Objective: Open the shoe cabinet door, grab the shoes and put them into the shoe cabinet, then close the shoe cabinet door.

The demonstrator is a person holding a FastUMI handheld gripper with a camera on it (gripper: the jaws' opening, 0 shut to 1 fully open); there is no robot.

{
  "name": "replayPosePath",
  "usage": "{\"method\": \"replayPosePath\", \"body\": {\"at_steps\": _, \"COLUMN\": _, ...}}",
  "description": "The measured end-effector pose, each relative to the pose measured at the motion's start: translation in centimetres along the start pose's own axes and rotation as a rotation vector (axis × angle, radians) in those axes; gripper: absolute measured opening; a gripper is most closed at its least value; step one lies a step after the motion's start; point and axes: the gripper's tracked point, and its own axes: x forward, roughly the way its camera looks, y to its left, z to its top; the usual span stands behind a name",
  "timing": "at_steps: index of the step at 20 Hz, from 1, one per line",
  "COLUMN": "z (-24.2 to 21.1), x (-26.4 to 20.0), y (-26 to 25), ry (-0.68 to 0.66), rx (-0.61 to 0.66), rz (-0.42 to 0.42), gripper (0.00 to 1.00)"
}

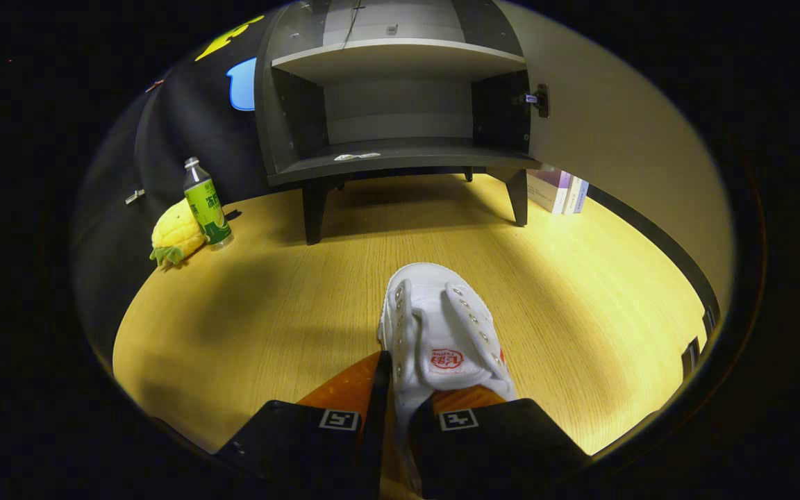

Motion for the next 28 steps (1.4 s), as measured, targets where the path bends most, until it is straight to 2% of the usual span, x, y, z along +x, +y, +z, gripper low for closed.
{"method": "replayPosePath", "body": {"at_steps": 1, "z": 0.1, "x": 0.0, "y": 0.1, "ry": -0.006, "rx": 0.026, "rz": 0.012, "gripper": 0.27}}
{"method": "replayPosePath", "body": {"at_steps": 2, "z": 0.5, "x": -1.2, "y": 0.3, "ry": 0.004, "rx": 0.034, "rz": 0.030, "gripper": 0.20}}
{"method": "replayPosePath", "body": {"at_steps": 3, "z": -0.4, "x": 1.0, "y": -0.2, "ry": 0.001, "rx": 0.050, "rz": 0.019, "gripper": 0.13}}
{"method": "replayPosePath", "body": {"at_steps": 4, "z": -0.1, "x": -0.1, "y": 0.1, "ry": 0.003, "rx": 0.045, "rz": 0.023, "gripper": 0.06}}
{"method": "replayPosePath", "body": {"at_steps": 8, "z": -0.3, "x": 0.1, "y": 0.1, "ry": 0.036, "rx": -0.022, "rz": 0.045, "gripper": 0.05}}
{"method": "replayPosePath", "body": {"at_steps": 15, "z": 2.1, "x": -2.5, "y": 0.2, "ry": 0.066, "rx": -0.022, "rz": 0.106, "gripper": 0.04}}
{"method": "replayPosePath", "body": {"at_steps": 19, "z": 6.6, "x": -5.4, "y": 0.9, "ry": 0.030, "rx": -0.032, "rz": 0.128, "gripper": 0.04}}
{"method": "replayPosePath", "body": {"at_steps": 28, "z": 24.2, "x": -12.6, "y": 3.3, "ry": -0.193, "rx": -0.062, "rz": 0.140, "gripper": 0.04}}
